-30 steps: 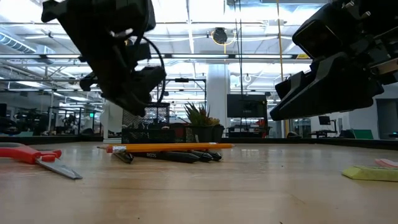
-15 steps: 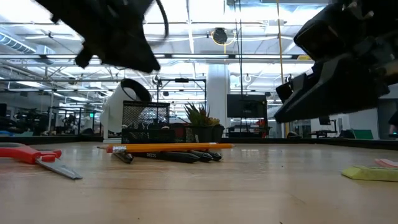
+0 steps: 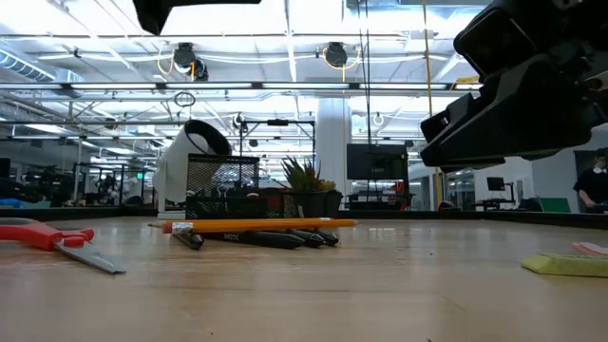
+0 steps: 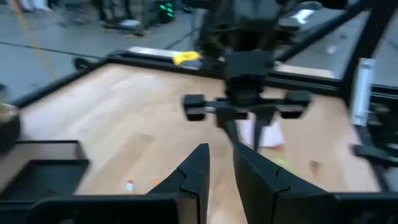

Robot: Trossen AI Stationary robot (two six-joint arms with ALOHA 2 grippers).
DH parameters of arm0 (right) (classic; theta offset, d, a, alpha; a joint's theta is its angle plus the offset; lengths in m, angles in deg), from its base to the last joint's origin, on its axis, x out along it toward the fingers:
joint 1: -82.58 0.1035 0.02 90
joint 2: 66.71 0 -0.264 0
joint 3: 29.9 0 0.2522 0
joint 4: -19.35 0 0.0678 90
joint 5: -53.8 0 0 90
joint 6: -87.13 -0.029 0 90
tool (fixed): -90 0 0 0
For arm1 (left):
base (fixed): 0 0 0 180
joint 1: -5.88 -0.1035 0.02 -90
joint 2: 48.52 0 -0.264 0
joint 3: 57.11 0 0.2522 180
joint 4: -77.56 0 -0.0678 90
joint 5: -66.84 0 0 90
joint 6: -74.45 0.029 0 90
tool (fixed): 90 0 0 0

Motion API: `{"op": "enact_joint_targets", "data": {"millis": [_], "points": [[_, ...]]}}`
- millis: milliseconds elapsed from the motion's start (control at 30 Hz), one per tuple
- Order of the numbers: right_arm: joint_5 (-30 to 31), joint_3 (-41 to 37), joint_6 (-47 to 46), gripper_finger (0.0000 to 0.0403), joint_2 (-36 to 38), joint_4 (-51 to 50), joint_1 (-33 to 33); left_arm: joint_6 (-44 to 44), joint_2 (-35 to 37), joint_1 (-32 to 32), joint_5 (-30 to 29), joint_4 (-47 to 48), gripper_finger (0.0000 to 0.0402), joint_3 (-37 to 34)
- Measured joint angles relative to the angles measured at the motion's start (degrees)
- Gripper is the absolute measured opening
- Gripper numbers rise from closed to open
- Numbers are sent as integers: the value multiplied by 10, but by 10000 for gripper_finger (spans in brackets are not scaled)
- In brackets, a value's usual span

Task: Pick and place office supplies into organizer
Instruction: Put the yellow eraser into the black desk organizer

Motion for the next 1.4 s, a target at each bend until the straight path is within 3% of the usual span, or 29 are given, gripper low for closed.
{"op": "enact_joint_targets", "data": {"millis": [133, 233, 333, 400, 533, 633, 700, 833, 967, 1067, 1233, 1400], "points": [[-1, 0, -3, 70, 0, -4, 0, 52, 6, 20, 59, -12, 77, 0], [0, 0, -1, 70, 0, -2, 3, 101, 4, 12, 196, -51, 77, -1], [0, 0, 26, 70, 0, 2, 10, 184, -3, -4, 348, -158, 77, -12], [-1, 0, 33, 70, 0, 11, 16, 207, -3, -18, 401, -184, 77, -35], [-30, 0, -29, 71, 0, 22, 24, 169, 26, -51, 388, -219, 77, -122], [-64, -1, -29, 70, 11, 28, 26, 150, 75, -62, 384, -280, 77, -205], [-55, 6, -32, 71, 27, 20, 37, 150, 115, -62, 371, -325, 77, -256], [42, 61, 17, 71, 56, -94, 98, 135, 184, -64, 298, -357, 77, -332], [218, 158, 56, 71, 60, -260, 170, 123, 215, -64, 264, -373, 77, -369], [320, 193, 15, 71, 57, -345, 205, 129, 217, -66, 260, -370, 77, -374], [347, 172, -101, 76, 57, -374, 233, 138, 218, -76, 262, -372, 77, -369], [347, 149, -171, 112, 53, -397, 240, 143, 218, -76, 263, -372, 77, -369]]}}
